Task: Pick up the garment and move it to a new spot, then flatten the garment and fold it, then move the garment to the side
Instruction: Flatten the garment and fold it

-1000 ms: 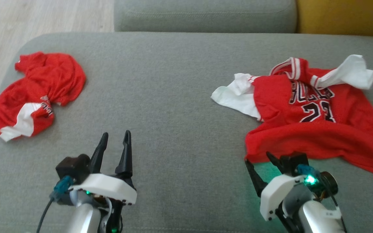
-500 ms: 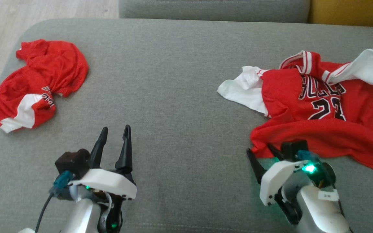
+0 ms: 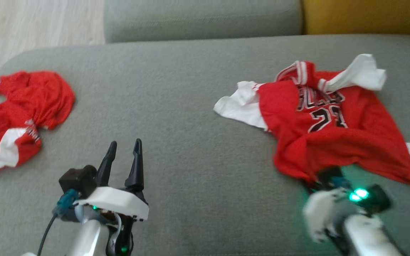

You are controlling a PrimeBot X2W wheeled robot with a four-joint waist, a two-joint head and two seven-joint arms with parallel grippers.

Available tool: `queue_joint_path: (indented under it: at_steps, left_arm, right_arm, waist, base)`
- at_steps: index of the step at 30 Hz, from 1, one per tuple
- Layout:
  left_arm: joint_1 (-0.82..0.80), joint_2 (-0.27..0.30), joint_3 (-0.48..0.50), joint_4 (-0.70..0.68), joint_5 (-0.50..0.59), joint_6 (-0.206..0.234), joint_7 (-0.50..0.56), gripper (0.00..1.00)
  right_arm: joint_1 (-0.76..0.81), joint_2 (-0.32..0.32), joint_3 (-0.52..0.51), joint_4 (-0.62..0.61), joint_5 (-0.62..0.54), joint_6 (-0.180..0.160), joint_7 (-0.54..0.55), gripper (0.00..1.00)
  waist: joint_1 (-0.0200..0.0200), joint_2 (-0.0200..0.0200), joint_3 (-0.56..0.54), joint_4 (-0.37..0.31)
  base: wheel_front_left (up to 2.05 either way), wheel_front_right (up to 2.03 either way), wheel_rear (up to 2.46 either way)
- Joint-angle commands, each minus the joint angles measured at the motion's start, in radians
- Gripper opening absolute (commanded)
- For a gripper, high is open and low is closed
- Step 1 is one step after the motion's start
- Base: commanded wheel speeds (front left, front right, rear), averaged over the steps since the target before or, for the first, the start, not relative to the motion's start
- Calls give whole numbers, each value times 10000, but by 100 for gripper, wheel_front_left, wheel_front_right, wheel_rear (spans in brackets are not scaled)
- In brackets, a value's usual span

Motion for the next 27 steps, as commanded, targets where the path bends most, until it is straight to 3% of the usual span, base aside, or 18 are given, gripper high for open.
queue_joint_path:
  at_steps: [1,7,12,17,20,21,22,24,27]
  left_arm:
    - [-169,64,359,-354,-68,28,-124,100]
    - [51,64,261,-467,-221,136,-124,100]
    - [110,64,129,-544,-310,214,-124,100]
    - [117,64,66,-558,-339,237,-124,100]
    - [125,64,49,-555,-330,230,-124,100]
    - [130,64,46,-549,-321,223,-124,100]
    - [135,64,50,-544,-308,216,-124,100]
    - [122,64,96,-541,-259,200,-124,100]
    - [88,64,136,-530,-202,178,-124,100]
  right_arm:
    - [23,-457,90,-557,-29,40,230,0]
    - [1094,-2326,-229,-2617,555,40,2264,0]
    - [2236,-3346,-674,-4027,1101,40,4009,0]
    - [2947,-3415,-1538,-4735,902,40,4749,0]
    - [3343,-3071,-2112,-4979,654,40,5161,0]
    - [3446,-2965,-2258,-5061,512,40,5253,13]
    - [3505,-2865,-2442,-5167,290,40,5239,100]
    - [3411,-2325,-2959,-5506,-365,40,4757,100]
    - [3076,-1576,-3126,-5769,-446,40,4077,100]
  waist:
    - [0,0,-277,-263]
    - [0,0,-626,-598]
    - [0,0,-733,-679]
    - [0,0,-781,-666]
    - [0,0,-802,-630]
    - [0,0,-808,-615]
    - [0,0,-812,-607]
    - [0,0,-786,-601]
    - [0,0,-761,-630]
  base:
    - [0,0,0]
    - [0,0,0]
    - [0,0,0]
    - [0,0,0]
    - [0,0,0]
    - [0,0,0]
    - [0,0,0]
    - [0,0,0]
    - [0,0,0]
